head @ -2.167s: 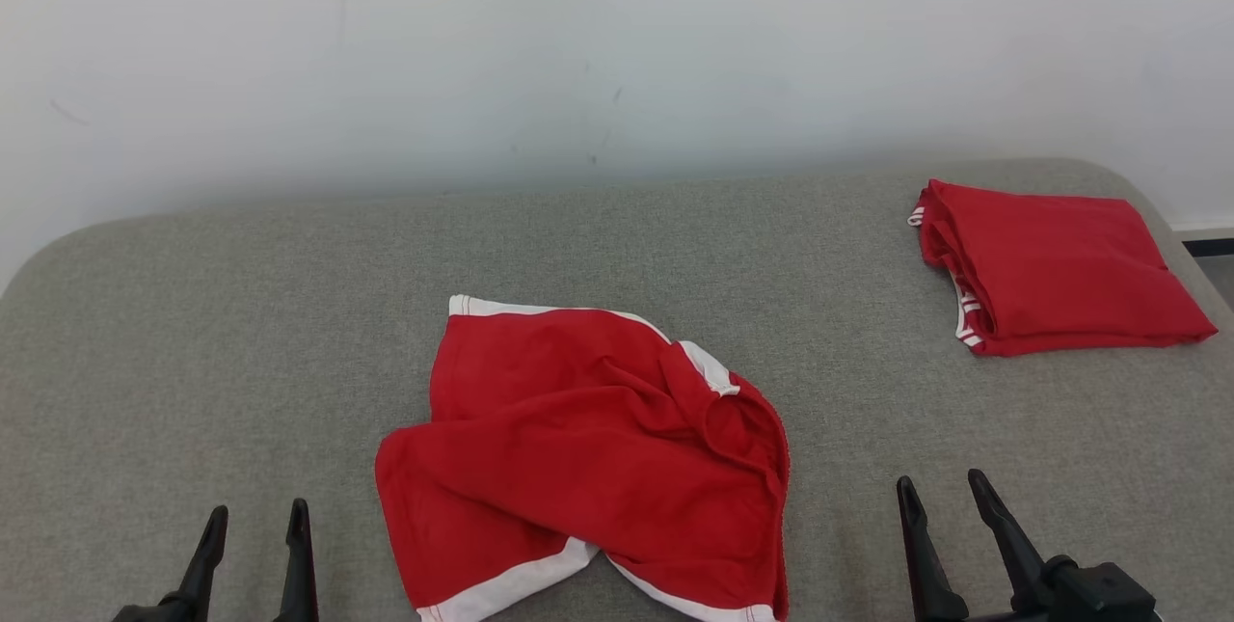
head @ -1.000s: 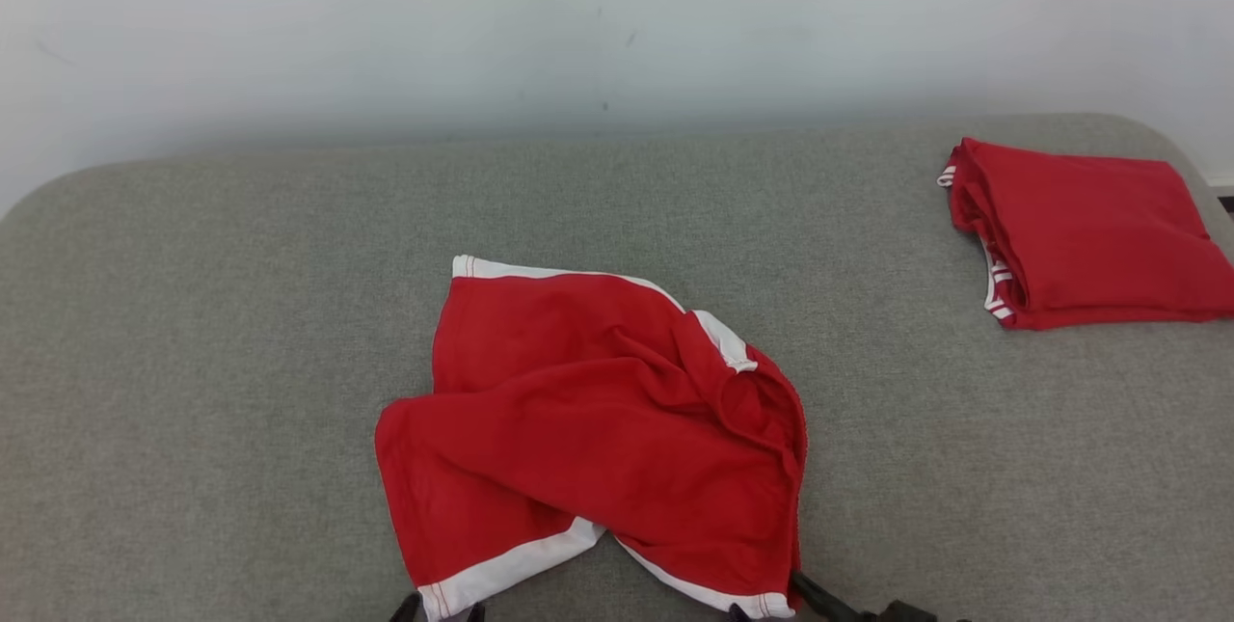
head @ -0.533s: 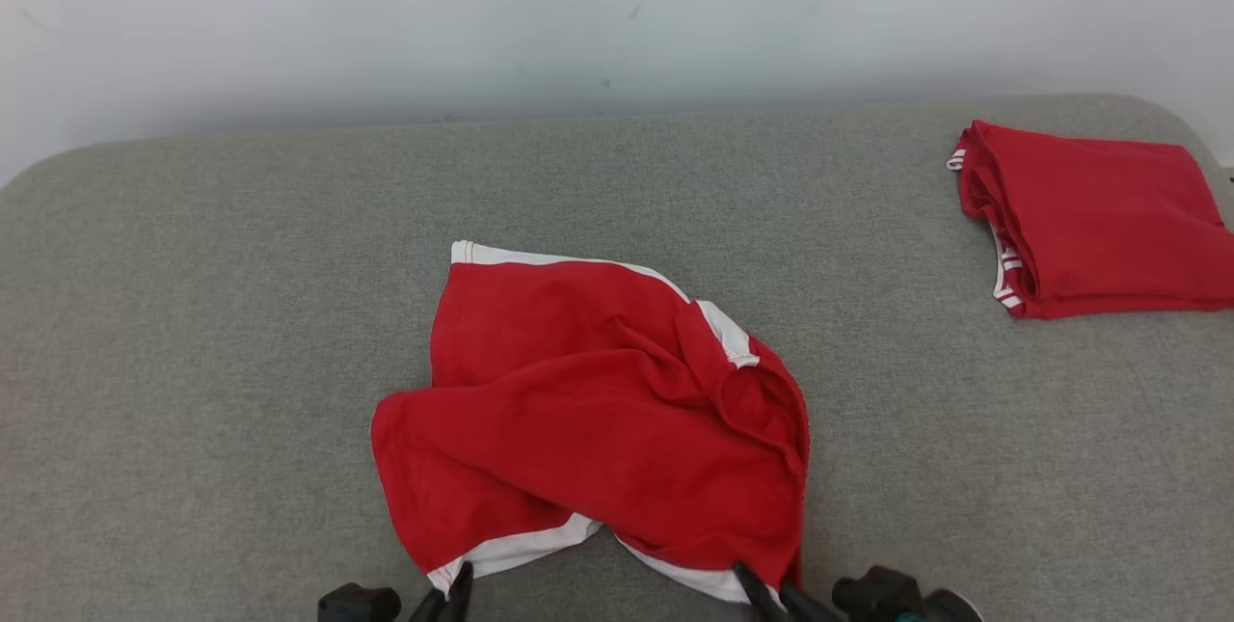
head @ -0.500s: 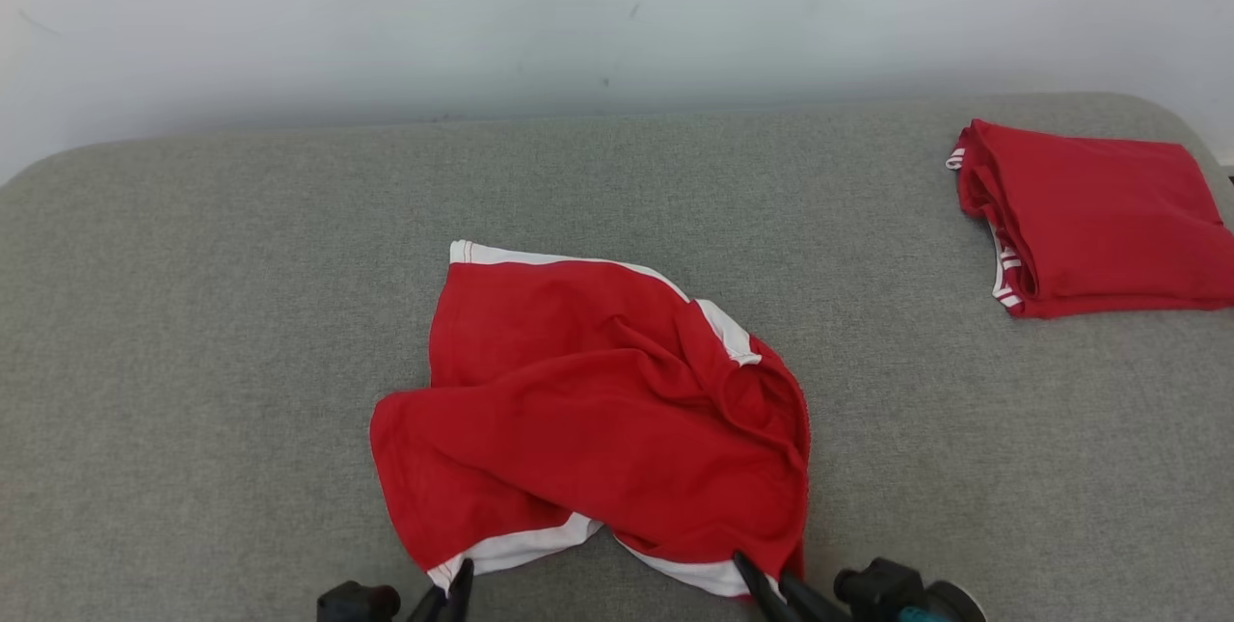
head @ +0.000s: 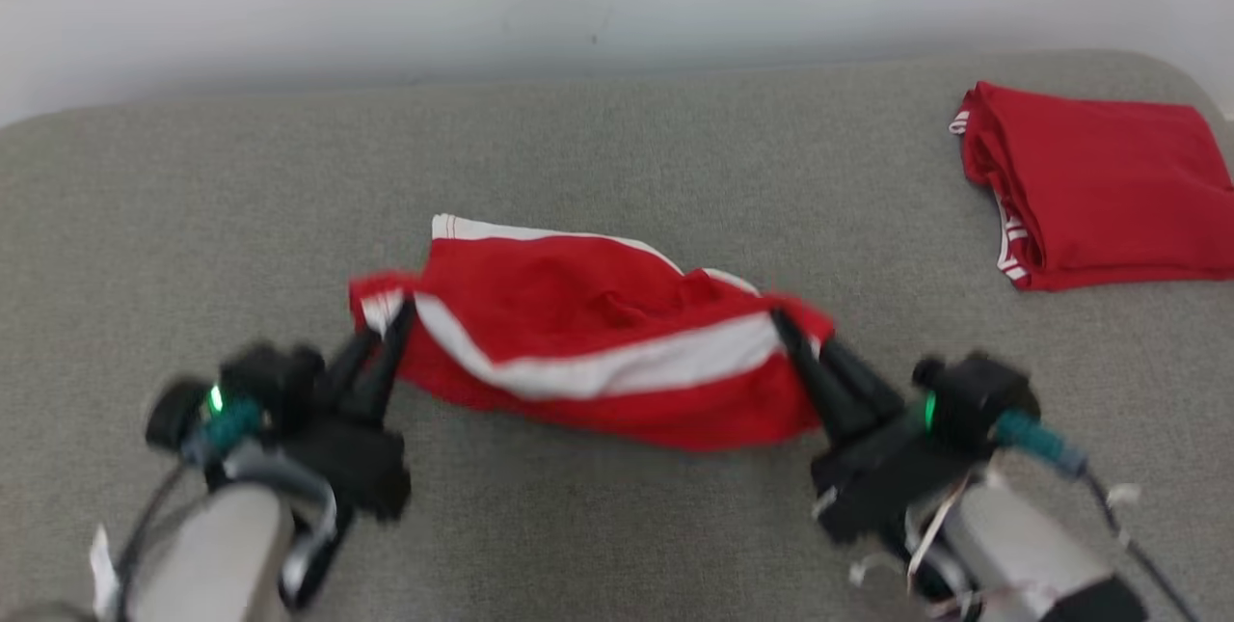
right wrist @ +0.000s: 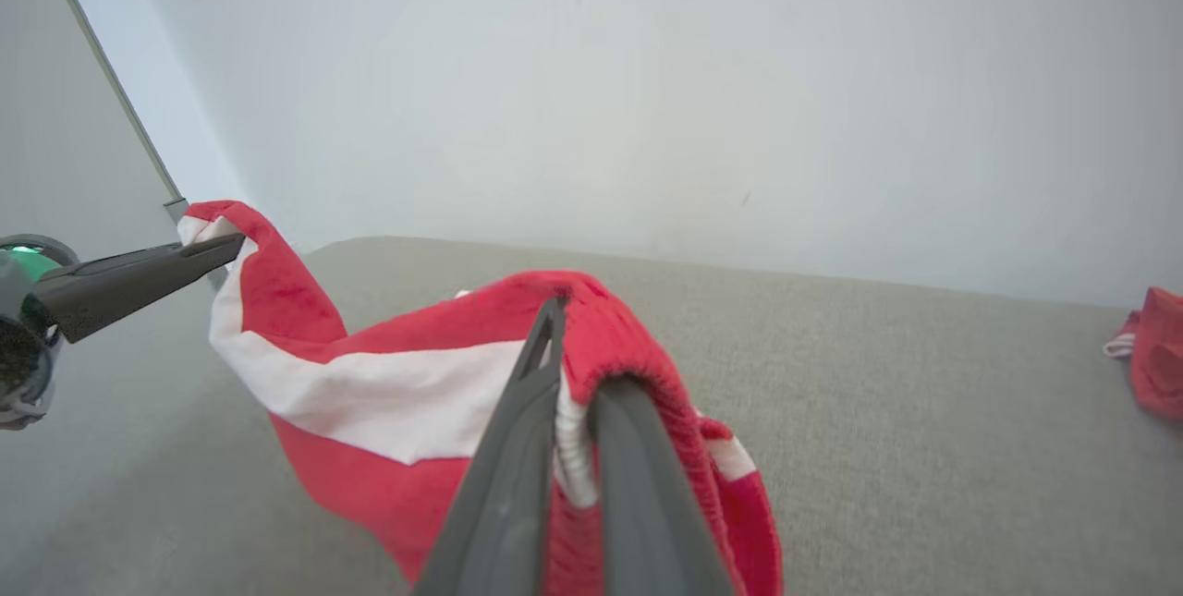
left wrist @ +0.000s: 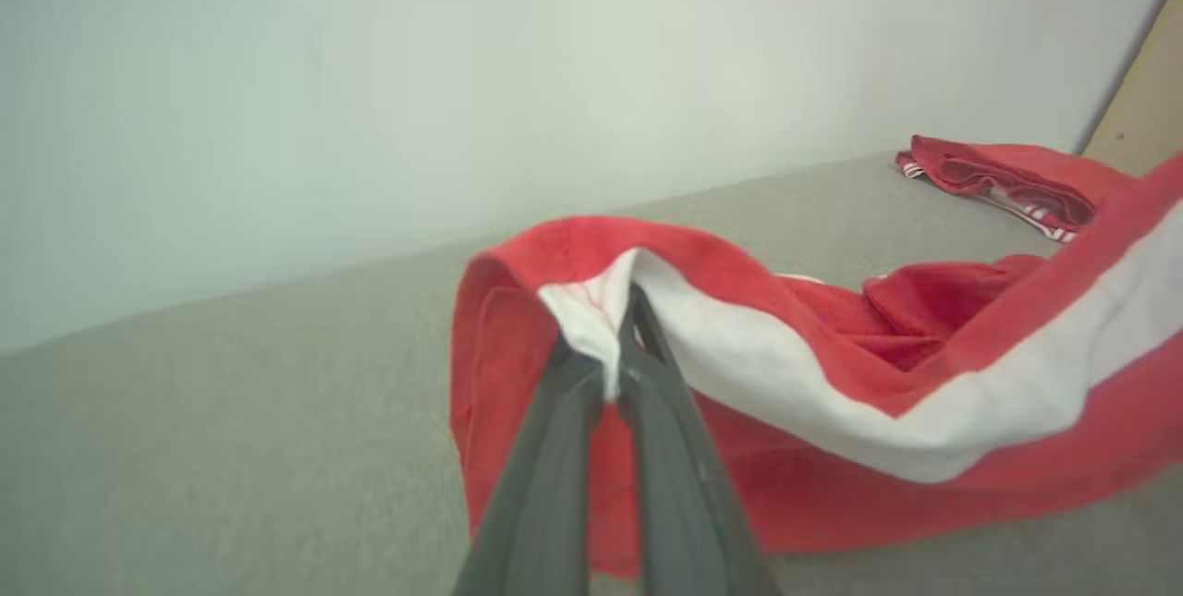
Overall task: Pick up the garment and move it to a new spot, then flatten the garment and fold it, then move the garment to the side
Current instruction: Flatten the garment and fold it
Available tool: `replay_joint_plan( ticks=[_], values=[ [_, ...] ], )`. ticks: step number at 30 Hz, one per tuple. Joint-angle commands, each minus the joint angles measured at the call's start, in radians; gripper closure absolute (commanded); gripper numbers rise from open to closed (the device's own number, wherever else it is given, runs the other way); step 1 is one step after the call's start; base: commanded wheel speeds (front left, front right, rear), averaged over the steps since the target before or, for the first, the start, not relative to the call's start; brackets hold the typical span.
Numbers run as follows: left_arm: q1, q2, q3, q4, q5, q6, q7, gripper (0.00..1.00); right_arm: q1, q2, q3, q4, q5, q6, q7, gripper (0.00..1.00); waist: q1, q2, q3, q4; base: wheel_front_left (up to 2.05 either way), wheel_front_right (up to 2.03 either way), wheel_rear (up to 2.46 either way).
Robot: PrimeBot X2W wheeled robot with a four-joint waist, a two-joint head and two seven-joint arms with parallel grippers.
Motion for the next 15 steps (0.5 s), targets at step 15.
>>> replay_joint_plan(
  ticks=[15],
  values=[
    [-0.906,0.137,-0.158,0.041,-0.186,0.002,0.181,1.0,-0.765,-0.06,-0.137,0.047,0.217,-0.003,0.159,1.0,-0.0001,-0.0001,0.405,-0.032,0.0,0.0,0.0]
  ],
)
